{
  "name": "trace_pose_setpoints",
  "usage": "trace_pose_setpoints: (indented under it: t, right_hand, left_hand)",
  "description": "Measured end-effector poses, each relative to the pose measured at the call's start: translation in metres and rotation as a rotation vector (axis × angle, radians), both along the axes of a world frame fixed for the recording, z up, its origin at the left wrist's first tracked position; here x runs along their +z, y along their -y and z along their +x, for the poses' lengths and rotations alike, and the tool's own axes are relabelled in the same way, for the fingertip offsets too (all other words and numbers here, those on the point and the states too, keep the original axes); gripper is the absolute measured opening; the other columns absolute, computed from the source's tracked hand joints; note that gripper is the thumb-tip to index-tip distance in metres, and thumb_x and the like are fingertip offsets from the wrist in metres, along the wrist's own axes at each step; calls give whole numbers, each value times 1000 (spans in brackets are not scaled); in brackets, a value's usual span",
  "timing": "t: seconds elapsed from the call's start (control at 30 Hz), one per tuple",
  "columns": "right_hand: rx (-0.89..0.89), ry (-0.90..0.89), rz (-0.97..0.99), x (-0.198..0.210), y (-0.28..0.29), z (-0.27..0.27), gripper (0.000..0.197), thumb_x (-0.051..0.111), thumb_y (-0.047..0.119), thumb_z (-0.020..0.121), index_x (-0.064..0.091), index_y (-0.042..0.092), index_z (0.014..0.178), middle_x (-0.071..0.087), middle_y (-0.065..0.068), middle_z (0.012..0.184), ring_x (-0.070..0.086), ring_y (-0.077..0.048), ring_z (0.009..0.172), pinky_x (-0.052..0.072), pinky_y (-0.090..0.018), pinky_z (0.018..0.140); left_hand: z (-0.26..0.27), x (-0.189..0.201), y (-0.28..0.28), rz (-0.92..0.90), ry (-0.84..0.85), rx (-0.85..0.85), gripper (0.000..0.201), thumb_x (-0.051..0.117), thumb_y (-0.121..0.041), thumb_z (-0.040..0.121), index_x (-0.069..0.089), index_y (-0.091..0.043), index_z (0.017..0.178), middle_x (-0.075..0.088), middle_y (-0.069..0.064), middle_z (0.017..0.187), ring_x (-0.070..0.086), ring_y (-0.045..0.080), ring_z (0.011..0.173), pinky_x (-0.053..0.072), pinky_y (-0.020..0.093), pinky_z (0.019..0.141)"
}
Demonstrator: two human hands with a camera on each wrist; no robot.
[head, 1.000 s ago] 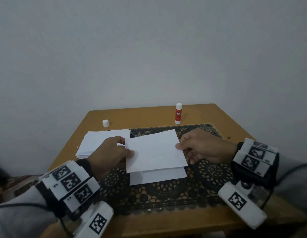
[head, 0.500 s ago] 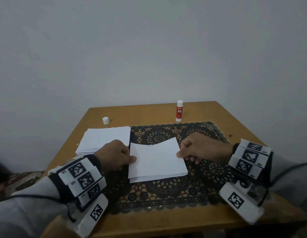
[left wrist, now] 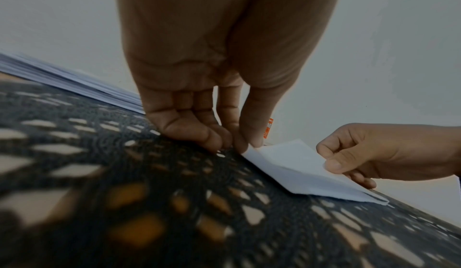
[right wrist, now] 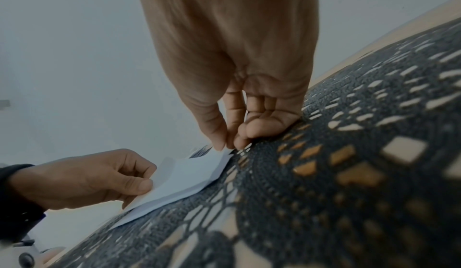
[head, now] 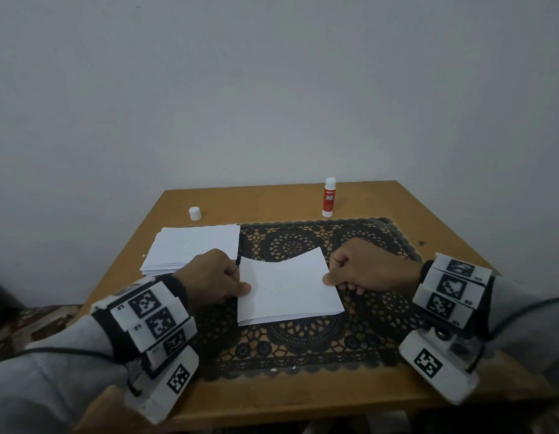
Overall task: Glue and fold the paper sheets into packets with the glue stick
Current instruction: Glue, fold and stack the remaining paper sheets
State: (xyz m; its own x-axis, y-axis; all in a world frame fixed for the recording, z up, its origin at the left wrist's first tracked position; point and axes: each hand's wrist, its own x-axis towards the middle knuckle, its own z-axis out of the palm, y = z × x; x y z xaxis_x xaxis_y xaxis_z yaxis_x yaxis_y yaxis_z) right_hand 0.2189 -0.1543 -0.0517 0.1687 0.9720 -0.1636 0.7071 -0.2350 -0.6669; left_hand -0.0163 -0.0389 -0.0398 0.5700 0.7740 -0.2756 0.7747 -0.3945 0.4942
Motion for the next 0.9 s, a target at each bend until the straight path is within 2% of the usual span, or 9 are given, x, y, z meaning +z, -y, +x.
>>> trace_pose_setpoints:
  t: [0.13,0.27,0.57,0.67,0.7,0.77,0.8,0.9]
  right_hand:
    - [-1,18,15,-2,-1,0,25,70,19,88,67,-2,76,65,-5,68,54,-2,50,47,-16,50]
    - [3,47,19,-3,-1,-1,25,70,19,88,67,-3,77,65,-5,68,54,-2,50,48,-16,50]
    - [34,139,22,-3,-4,-2,23,74,20,85,65,4,71,65,-7,68,57,-11,54,50,-19,50]
    - [45,222,16,-1,-5,-6,22,75,21,84,63,7,71,63,-1,66,54,-5,48,41,-13,44]
    - [46,271,11,0,-6,-8,22,75,22,84,62,8,72,62,0,66,52,-2,47,39,-13,44]
    - [43,388,6,1,-6,-13,25,73,26,84,57,11,74,59,1,70,52,-6,57,37,-19,51]
    - [38,432,8,2,-6,-14,26,72,28,85,53,14,74,57,2,73,52,-10,63,37,-23,55]
    - [98,506,-2,4,-3,-23,24,64,29,90,48,19,75,54,3,77,50,-13,70,37,-26,58]
  left_hand:
    - [0,1,2,10,-11,-11,28,68,-25,86,60,-14,61,58,-3,62,52,9,58,40,20,58]
    - [1,1,3,43,-31,-15,29,69,-27,85,59,-15,61,57,-3,64,50,9,60,36,19,55]
    - [4,1,4,80,-77,-33,30,71,-27,84,55,-16,61,55,-3,66,48,9,61,33,19,53]
    - [6,1,7,152,-132,-57,25,71,-31,83,52,-17,76,55,-4,77,48,9,69,32,19,54]
    - [7,1,9,182,-146,-56,28,71,-34,83,49,-17,86,54,-4,85,48,10,75,33,20,56]
    - [7,0,13,244,-158,-61,44,71,-35,82,39,-17,106,54,-1,100,48,13,85,37,21,63]
    - [8,-1,15,279,-165,-77,42,70,-33,84,38,-18,107,55,0,104,49,14,85,38,22,65]
    - [12,-4,24,338,-177,-205,9,56,-18,91,48,-18,92,59,4,99,52,17,83,40,26,64]
